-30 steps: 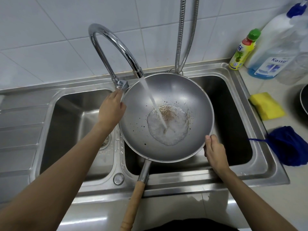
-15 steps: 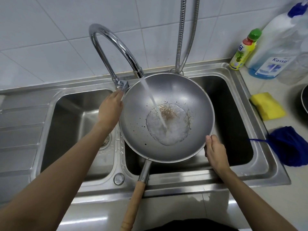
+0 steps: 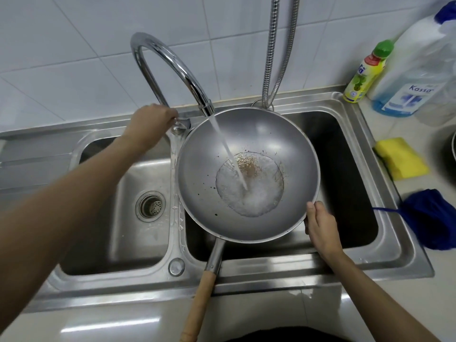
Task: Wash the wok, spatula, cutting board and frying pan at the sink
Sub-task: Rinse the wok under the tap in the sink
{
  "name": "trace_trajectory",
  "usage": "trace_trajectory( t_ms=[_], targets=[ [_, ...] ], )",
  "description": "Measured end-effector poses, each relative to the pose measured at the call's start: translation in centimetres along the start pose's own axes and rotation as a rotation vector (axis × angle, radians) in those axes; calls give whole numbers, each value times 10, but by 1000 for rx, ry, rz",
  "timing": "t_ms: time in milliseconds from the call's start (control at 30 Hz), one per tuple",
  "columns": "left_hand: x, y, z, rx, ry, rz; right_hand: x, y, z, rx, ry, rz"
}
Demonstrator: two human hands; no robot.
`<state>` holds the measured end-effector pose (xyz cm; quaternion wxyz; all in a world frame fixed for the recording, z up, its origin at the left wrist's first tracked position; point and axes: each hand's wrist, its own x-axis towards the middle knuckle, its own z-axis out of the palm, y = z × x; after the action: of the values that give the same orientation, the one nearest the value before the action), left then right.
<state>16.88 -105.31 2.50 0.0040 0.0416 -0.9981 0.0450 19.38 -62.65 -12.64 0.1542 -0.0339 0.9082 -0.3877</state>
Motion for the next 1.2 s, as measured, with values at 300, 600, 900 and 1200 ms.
trace_trajectory(
  t_ms=[300,600,900,1200],
  targets=[
    [34,4,-12,23,-36,-16,0,3,-1,22,9,4],
    [-24,65,0,-421,284,-377,-1,3,-2,104,14,-9],
    [-192,185,43,-543,-25,-457,-4,-5,-11,211,-49,-43],
    [-272,232,46,-267,-194,-753,-1,0,-9,256,-88,-40]
  ],
)
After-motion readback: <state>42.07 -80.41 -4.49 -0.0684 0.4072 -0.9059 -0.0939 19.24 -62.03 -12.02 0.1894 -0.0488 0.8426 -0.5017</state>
